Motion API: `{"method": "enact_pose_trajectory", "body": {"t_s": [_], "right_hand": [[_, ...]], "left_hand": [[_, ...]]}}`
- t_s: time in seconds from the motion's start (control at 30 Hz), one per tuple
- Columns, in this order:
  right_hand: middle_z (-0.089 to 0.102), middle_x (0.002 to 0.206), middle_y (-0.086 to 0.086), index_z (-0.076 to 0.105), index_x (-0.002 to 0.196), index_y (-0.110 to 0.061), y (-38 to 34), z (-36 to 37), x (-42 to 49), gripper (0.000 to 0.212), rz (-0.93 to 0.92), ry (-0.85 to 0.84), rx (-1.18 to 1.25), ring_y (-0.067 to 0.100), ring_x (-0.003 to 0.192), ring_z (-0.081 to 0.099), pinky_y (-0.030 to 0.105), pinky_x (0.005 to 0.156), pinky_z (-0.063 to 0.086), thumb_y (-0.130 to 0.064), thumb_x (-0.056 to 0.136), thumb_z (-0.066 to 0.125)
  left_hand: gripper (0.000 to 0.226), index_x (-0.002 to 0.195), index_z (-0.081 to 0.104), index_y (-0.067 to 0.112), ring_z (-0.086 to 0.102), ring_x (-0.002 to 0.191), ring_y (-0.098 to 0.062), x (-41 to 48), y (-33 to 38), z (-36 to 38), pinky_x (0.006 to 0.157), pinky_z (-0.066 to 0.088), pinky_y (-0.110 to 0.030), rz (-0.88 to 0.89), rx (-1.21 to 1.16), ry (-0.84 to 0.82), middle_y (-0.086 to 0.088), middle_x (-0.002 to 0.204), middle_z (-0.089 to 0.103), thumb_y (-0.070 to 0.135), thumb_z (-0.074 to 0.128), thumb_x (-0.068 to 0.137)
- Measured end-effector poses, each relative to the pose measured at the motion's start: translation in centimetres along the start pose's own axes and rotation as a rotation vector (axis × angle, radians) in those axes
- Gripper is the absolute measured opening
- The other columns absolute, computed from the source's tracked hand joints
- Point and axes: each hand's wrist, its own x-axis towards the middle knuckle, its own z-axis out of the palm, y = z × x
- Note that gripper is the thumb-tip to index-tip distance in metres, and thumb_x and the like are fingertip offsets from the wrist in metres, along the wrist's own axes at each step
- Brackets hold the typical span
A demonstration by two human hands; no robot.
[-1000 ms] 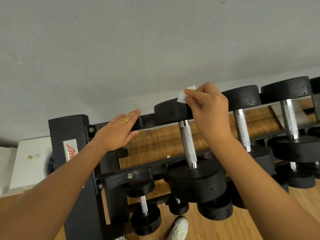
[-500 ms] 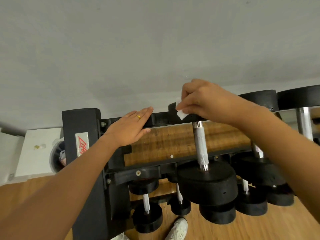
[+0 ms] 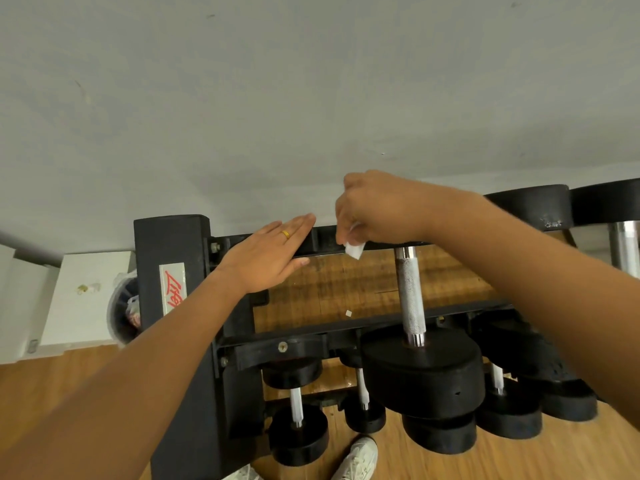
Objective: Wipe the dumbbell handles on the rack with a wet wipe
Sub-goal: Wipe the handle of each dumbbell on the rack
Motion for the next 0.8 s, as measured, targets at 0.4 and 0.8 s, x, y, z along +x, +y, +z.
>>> {"method": "enact_pose_trajectory", "body": {"t_s": [0.4, 0.8], "right_hand": [[0.065, 0.100, 0.014, 0.072, 0.112, -0.003, -2.1, 6.8, -7.8, 0.027, 0.227, 0.849, 0.038, 0.028, 0.089, 0.063, 0.036, 0.074, 0.057, -0.003, 0.085, 0.075], [0.061, 0.116, 0.009, 0.067, 0.121, -0.008, -3.5, 10.6, -9.9, 0.028, 0.631, 1.171, 0.407, -0.001, 0.103, 0.046, -0.001, 0.078, 0.040, -0.019, 0.095, 0.066]], "left_hand": [[0.071, 0.163, 0.002, 0.009, 0.028, 0.154, -0.026, -0.4, 0.5, 0.9, 0.123, 0.012, -0.035, -0.065, 0.066, 0.031, -0.013, 0.169, 0.019, 0.050, 0.021, 0.107], [0.050, 0.157, 0.038, 0.012, 0.035, 0.151, -0.026, -2.1, 4.6, 3.7, 0.122, 0.026, -0.054, -0.376, 0.044, 0.245, -0.010, 0.163, 0.038, 0.034, 0.032, 0.112]]}}
